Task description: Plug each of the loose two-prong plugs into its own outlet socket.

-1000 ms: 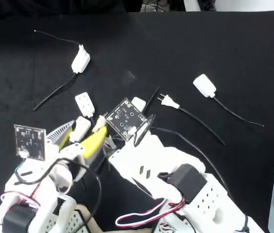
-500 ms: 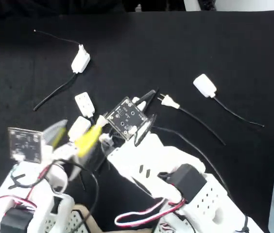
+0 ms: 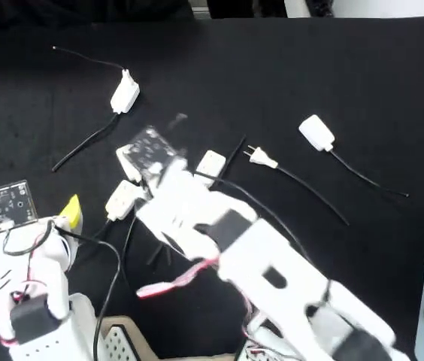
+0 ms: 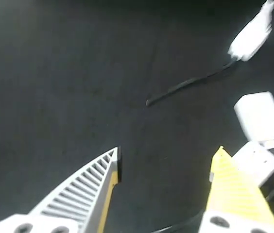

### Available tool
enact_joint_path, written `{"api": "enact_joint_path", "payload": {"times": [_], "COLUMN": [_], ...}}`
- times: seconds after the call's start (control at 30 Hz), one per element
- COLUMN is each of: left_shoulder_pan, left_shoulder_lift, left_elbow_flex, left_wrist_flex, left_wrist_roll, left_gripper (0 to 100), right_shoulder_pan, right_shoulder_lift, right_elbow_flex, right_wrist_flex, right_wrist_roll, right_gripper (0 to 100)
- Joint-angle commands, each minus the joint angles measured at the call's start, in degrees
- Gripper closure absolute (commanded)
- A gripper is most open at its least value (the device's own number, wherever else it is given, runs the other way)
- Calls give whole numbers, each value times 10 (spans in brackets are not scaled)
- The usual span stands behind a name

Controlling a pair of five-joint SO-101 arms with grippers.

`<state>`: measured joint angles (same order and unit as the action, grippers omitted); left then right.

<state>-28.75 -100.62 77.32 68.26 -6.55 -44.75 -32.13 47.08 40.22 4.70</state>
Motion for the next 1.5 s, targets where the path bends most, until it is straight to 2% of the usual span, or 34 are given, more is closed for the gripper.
{"api": "enact_joint_path", "payload": {"times": [0.0, 0.1, 0.27, 0.57, 1.0, 1.17, 1.47], "left_shoulder_pan": [-31, -38, -40, -40, -40, -40, -40], "left_shoulder_lift": [3, 3, 3, 3, 3, 3, 3], "left_elbow_flex": [72, 112, 123, 125, 131, 131, 131], "left_wrist_flex": [-76, -105, -106, -105, -106, -106, -106], "left_wrist_roll": [-7, -7, -7, -7, -7, -7, -7], "left_gripper": [700, 700, 702, 703, 703, 703, 703], "right_shoulder_pan": [11, 11, 11, 44, 29, 17, 9], "right_shoulder_lift": [89, 171, 293, 408, 399, 364, 398], "right_elbow_flex": [-72, -125, -205, -295, -300, -284, -266], "right_wrist_flex": [-48, -55, -54, -56, -52, -52, -79], "right_wrist_roll": [33, 33, 33, 68, 63, 10, 9], "right_gripper": [987, 987, 987, 987, 987, 987, 987]}}
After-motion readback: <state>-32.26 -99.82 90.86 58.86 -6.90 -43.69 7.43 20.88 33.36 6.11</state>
